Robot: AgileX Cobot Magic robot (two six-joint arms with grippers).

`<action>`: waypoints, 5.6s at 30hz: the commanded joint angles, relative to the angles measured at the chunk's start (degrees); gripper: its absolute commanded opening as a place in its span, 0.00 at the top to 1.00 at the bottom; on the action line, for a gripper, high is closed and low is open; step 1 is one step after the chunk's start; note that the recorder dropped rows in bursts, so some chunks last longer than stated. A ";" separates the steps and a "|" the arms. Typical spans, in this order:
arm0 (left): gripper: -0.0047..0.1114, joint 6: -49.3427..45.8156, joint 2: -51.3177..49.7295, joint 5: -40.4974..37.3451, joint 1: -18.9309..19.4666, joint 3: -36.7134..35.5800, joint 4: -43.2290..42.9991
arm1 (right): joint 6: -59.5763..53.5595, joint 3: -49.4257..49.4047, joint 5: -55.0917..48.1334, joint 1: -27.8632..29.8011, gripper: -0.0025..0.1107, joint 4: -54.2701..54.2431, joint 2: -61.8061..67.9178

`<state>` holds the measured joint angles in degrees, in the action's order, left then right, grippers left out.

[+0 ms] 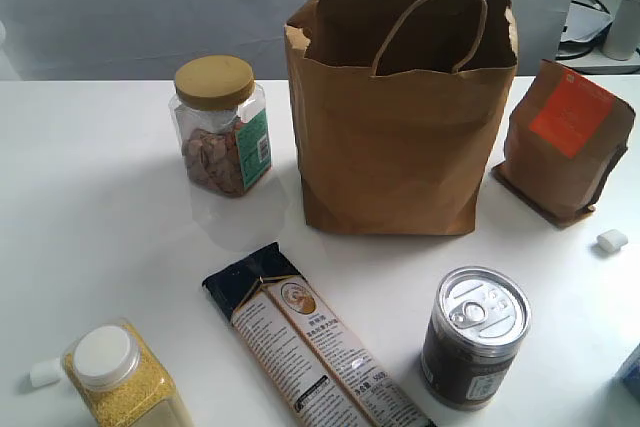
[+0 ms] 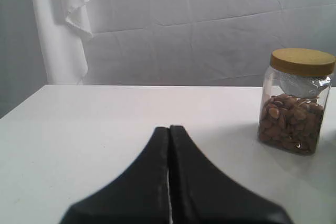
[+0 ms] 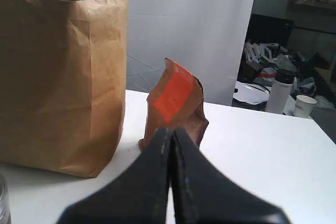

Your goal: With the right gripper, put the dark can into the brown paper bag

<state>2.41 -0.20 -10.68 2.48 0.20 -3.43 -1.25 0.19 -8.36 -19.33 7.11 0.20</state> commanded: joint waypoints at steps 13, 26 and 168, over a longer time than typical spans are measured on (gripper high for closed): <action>0.96 0.20 0.20 0.19 -0.35 -0.20 -0.15 | -0.28 -0.19 -2.64 -0.10 0.98 -1.09 -0.20; 0.96 0.20 0.20 0.19 -0.35 -0.20 -0.15 | -27.44 11.51 -10.48 -0.10 0.98 -6.35 5.28; 0.96 0.20 0.20 0.19 -0.35 -0.20 -0.15 | 23.77 88.56 -31.37 -25.87 0.75 18.50 101.34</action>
<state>2.41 -0.20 -10.68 2.48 0.20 -3.43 24.49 87.75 -42.12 -45.71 25.00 102.20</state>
